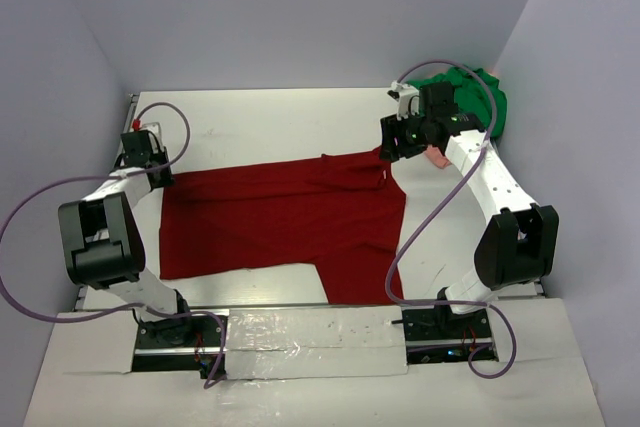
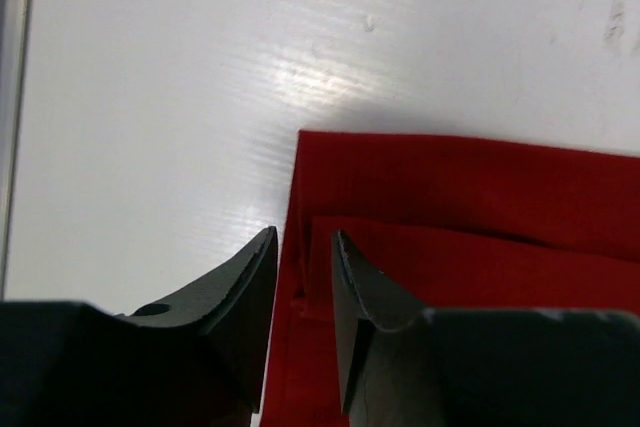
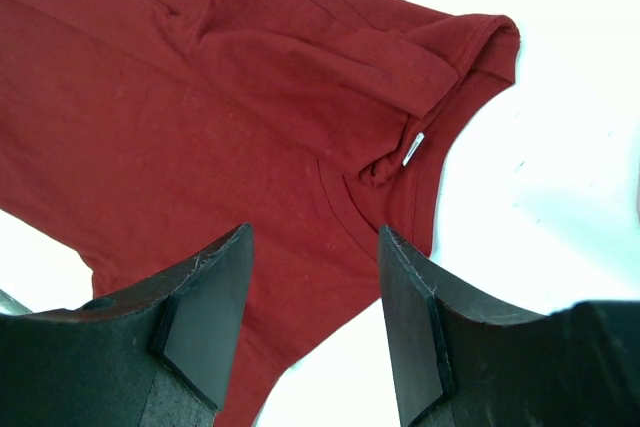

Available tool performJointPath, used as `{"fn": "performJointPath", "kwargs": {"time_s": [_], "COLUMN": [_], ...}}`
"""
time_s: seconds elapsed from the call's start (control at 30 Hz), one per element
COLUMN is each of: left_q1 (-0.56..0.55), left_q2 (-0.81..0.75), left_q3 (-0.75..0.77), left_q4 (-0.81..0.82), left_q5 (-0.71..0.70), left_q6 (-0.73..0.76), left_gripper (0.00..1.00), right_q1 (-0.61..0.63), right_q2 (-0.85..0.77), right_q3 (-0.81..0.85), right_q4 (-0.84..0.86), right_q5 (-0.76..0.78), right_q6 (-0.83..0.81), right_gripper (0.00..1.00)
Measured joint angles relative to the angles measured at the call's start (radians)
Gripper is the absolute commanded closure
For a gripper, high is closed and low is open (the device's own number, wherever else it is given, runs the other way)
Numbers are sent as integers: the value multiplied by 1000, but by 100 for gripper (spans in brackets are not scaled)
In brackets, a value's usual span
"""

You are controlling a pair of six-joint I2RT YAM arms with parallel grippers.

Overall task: Fold and stack the t-shirts
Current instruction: Fold the tshirt

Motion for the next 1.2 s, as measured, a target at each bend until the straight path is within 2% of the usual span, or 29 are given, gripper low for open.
{"fn": "performJointPath", "kwargs": {"time_s": [0.23,0.37,0.57,0.67,0.9,1.2], "left_q1": [-6,-14,-14,-14,-14,-12], "left_q2": [72,87,87,87,63,21], "left_q3": [57,67,67,67,45,37], "left_q4": [-6,-29,-61,-70,-119,-364], "left_q5": [68,86,110,119,182,319], "left_q6": [-30,-32,-34,-33,-13,153], "left_gripper": [64,68,82,100,100,100], "right_q1": [-5,-9,-11,-11,-16,-30], "right_q2": [0,1,4,4,4,4], "right_q3": [0,0,0,0,0,0], "right_q4": [0,0,0,0,0,0], "right_q5": [1,1,1,1,1,0], "right_q6": [0,0,0,0,0,0], "right_gripper": [40,40,40,40,40,40]}}
